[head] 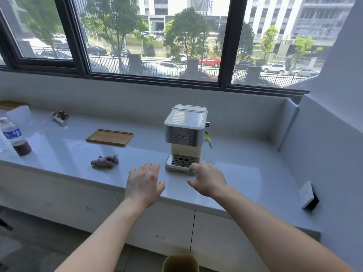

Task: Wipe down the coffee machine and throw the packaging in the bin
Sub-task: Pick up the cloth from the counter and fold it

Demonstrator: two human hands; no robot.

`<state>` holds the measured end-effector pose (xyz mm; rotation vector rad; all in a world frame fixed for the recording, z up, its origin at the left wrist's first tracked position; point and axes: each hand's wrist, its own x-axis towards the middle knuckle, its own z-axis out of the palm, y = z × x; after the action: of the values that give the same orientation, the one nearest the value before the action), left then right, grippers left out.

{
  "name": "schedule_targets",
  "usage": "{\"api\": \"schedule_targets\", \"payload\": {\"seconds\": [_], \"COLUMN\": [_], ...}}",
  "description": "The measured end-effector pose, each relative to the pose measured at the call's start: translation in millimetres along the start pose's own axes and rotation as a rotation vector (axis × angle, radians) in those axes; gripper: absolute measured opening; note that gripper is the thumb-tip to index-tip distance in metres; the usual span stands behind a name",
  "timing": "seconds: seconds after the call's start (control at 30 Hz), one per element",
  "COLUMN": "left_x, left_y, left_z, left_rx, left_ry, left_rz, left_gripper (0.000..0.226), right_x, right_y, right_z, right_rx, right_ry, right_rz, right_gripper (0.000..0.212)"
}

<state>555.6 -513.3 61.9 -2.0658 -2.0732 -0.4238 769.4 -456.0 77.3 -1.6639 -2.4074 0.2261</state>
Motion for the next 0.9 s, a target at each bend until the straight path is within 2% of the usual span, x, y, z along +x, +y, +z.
{"api": "schedule_targets", "payload": {"seconds": [0.3,0.43,0.9], "left_x": [15,14,24], "left_y": [-99,-156,-291], "left_z": [-18,-26,1], "left_rx": [-0.006,-0.003,0.033], "left_ry": [0.01,-0.013,-0.146], "left_rz": [0.054,0.067,-0.07], "left_gripper": [0.052,0.05,0.048], "right_x": [38,55,144], "right_y": [-89,-140,-247], "right_z": [12,29,87], "right_rx": [0.016,0.056,0.089], "right_ry": [0.056,0.053,-0.07], "right_rz": [0.038,0.055,-0.036], "right_gripper": [0.034,0.042,0.041]}}
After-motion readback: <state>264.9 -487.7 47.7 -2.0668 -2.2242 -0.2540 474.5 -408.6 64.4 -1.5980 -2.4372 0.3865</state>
